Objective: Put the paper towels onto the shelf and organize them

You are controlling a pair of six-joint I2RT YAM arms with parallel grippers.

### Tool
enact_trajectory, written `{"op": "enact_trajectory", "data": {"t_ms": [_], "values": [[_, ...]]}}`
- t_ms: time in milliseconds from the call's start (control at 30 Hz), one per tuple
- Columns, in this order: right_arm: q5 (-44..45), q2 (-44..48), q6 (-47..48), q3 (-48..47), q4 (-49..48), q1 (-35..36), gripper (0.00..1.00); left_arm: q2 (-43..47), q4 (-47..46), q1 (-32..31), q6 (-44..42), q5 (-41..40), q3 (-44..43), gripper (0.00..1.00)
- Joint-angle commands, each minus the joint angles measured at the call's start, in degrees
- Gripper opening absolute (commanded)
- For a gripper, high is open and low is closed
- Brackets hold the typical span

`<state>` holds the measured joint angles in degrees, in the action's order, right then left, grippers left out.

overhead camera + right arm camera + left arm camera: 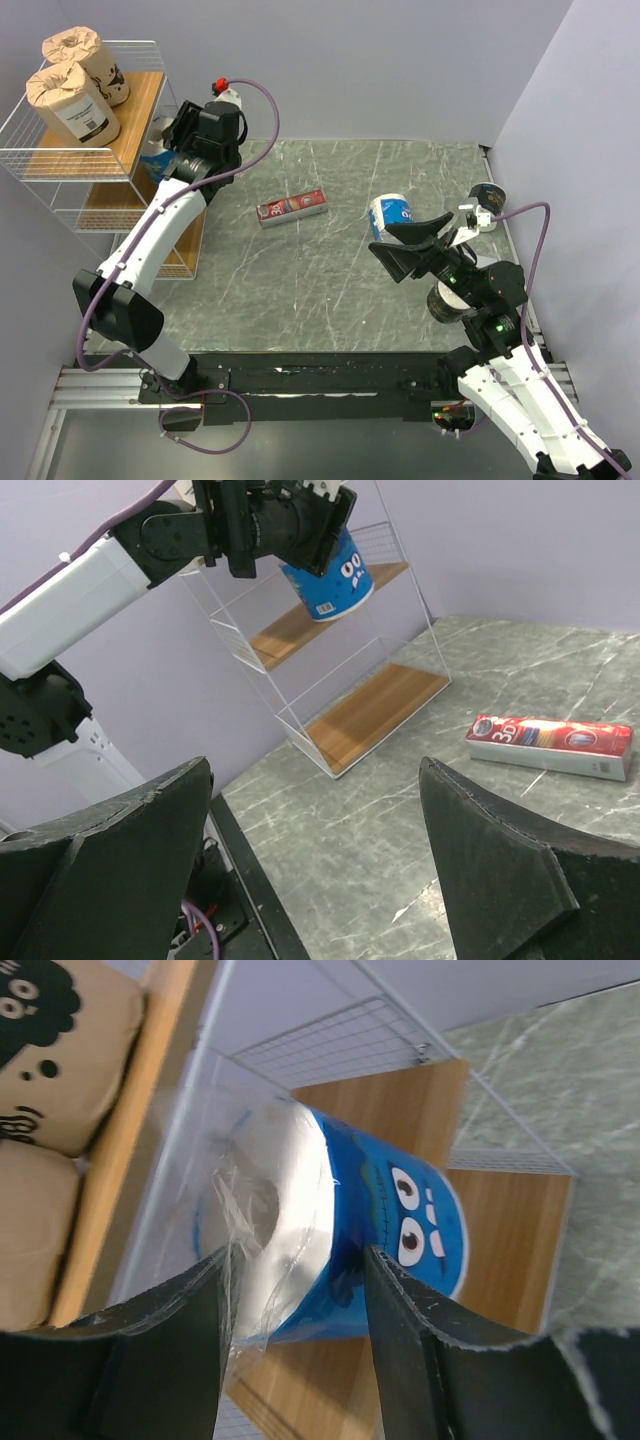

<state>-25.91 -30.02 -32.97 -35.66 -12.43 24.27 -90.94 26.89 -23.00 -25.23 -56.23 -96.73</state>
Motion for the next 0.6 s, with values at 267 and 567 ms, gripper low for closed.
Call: {"op": "enact_trajectory", "data": {"t_ms": [267,567], "values": [[1.3,1.46,1.07,-2.57,-0.14,-0.1,0.91,3.74,-3.16,-1.86,-1.14,-0.29,1.1,0.66],[1.48,2.07,1.24,-2.13,0.38,-0.1,0.91,5.51,-1.76,-3.45,-0.34,2.61,2.51,0.66]]}}
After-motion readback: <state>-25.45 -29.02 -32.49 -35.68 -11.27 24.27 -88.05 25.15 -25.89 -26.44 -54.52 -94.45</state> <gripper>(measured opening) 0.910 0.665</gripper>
